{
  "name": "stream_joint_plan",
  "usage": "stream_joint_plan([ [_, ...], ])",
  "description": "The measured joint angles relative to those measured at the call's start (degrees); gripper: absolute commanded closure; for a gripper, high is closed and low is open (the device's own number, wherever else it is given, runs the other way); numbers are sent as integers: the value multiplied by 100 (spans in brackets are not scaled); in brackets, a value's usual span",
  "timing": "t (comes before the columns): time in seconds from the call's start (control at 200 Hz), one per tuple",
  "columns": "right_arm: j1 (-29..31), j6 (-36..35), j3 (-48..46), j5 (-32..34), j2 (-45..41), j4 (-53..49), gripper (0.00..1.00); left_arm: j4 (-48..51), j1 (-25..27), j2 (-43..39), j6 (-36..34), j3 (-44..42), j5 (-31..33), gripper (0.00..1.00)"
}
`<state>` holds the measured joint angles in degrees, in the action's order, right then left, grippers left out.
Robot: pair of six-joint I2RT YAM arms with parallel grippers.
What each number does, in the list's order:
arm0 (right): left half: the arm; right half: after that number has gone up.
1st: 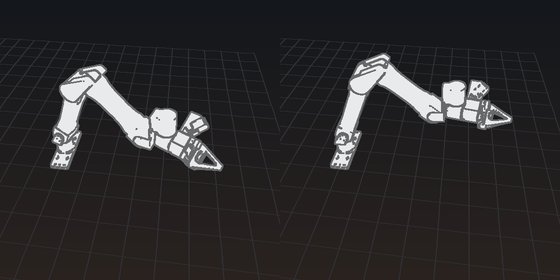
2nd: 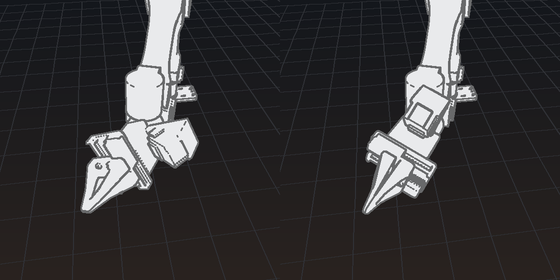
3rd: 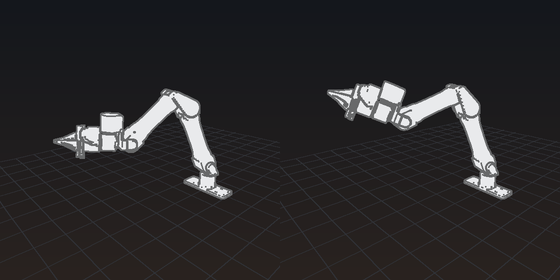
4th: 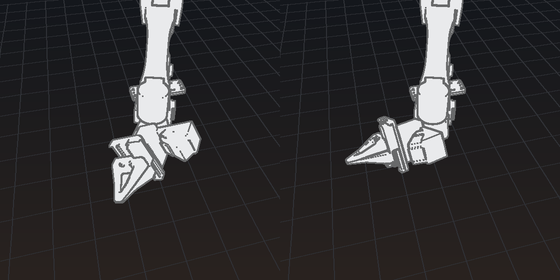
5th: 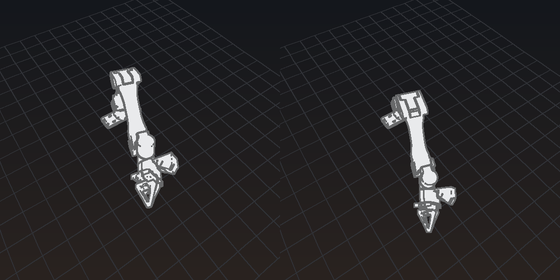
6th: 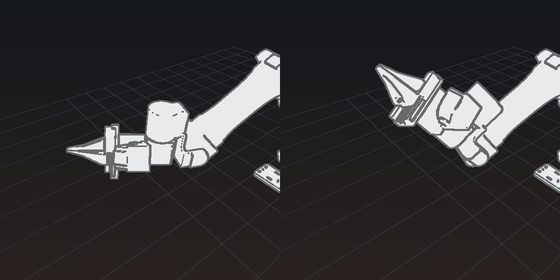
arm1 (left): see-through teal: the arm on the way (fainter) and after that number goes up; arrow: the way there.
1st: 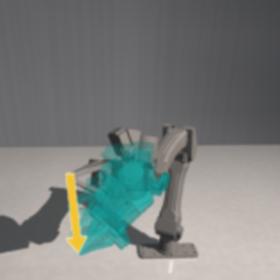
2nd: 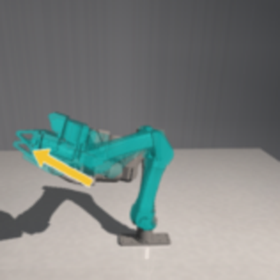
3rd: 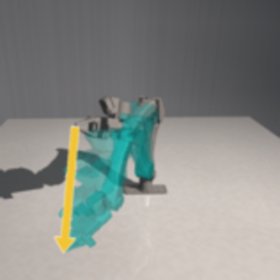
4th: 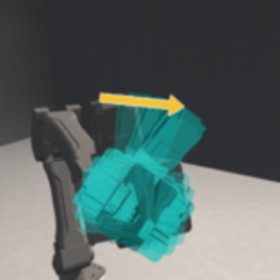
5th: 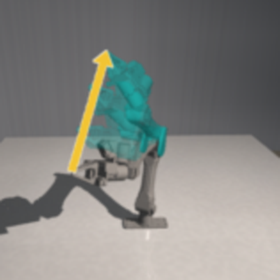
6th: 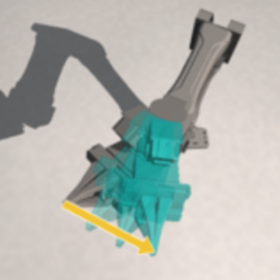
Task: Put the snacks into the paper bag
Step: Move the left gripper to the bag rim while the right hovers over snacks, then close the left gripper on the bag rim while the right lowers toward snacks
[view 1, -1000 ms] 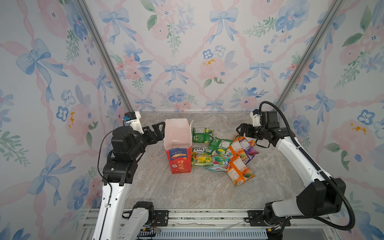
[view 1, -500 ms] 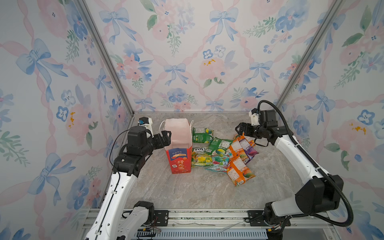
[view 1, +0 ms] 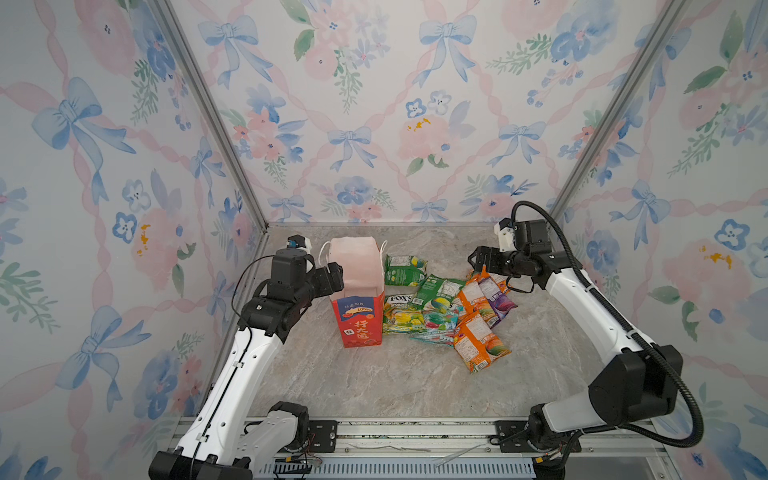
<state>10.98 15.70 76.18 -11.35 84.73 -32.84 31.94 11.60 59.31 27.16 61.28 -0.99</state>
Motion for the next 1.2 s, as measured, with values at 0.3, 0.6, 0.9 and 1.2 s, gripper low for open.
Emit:
stream_joint_plan([
  [0.3, 0, 2, 0, 0, 4, 0, 4, -2, 96, 221, -4, 0, 210, 20],
  [0.6, 0, 0, 0, -2, 7, 0, 3, -2, 170, 323, -9, 2, 227, 40],
  [0.9, 0, 0, 0, -4, 7, 0, 4, -2, 214, 345, -15, 79, 227, 54],
  [1.2, 9, -2, 0, -35, 7, -11, 3, -4, 225, 345, -15, 101, 227, 52],
])
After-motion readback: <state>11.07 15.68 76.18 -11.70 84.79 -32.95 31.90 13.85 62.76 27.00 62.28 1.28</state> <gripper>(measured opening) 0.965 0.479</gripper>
